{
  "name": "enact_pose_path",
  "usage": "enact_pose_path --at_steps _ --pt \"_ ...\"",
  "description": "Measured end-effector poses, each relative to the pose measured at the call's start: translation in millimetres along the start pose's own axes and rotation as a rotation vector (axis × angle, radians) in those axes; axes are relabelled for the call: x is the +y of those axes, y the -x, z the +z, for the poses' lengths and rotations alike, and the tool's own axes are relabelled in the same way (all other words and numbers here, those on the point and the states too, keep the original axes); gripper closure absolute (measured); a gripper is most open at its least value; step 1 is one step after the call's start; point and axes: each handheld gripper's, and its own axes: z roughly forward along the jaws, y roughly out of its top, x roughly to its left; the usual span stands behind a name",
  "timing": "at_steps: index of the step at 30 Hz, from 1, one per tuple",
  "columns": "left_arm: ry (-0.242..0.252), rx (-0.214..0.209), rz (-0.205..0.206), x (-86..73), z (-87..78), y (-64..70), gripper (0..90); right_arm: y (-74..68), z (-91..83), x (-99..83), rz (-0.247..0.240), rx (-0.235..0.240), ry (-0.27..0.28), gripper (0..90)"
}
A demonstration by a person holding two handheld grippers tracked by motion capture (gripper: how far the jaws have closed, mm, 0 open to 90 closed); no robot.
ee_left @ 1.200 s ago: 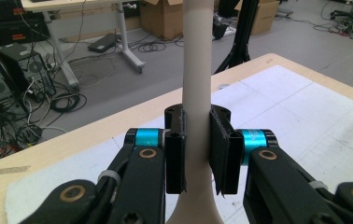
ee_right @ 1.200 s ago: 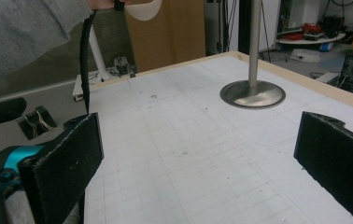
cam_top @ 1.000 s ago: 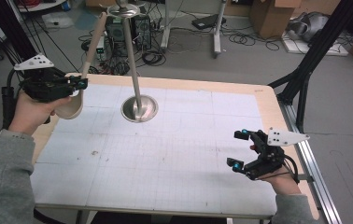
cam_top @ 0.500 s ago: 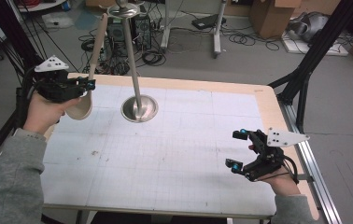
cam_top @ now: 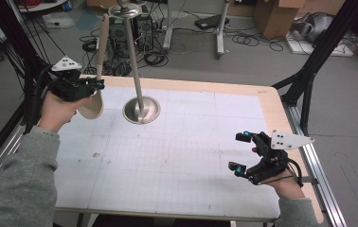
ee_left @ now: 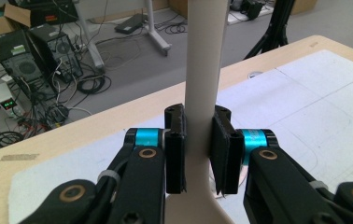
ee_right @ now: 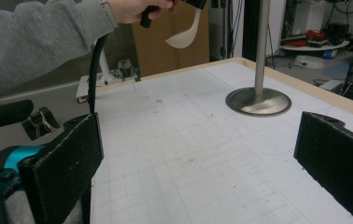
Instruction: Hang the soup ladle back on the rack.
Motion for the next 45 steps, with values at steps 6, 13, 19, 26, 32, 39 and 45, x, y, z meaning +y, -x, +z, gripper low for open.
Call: enact_pose_path --at_steps 6,13,19,26,32,39,45 --pt "-0.004 0.003 -0.014 0.7 10.2 2.1 76.9 -0.4 -0.8 0.2 0.005 0.002 0.003 0.1" --pt "0.002 0.000 -0.025 0.5 16.5 2.8 76.8 0.0 -0.4 0.1 0.009 0.001 0.006 0.1" --pt "0.027 0.009 -0.030 0.6 18.4 -0.6 63.8 -0.5 1.9 0.5 0.001 0.006 0.001 0.0" --pt "0.062 -0.037 0.075 -0.8 6.7 -0.4 40.9 2.3 -0.8 -1.2 0.007 -0.001 0.004 0.1" --pt "0.094 -0.072 0.138 -0.6 -3.3 3.5 29.1 2.3 -0.6 -1.8 0.004 -0.003 0.002 0.0" --pt "0.140 -0.100 0.134 1.0 -12.8 5.1 10.1 2.5 0.0 -2.6 0.007 -0.004 -0.001 0.1" --pt "0.125 -0.159 0.119 -1.6 -18.1 0.9 5.3 3.2 -0.3 -3.2 0.012 -0.004 -0.006 0.1"
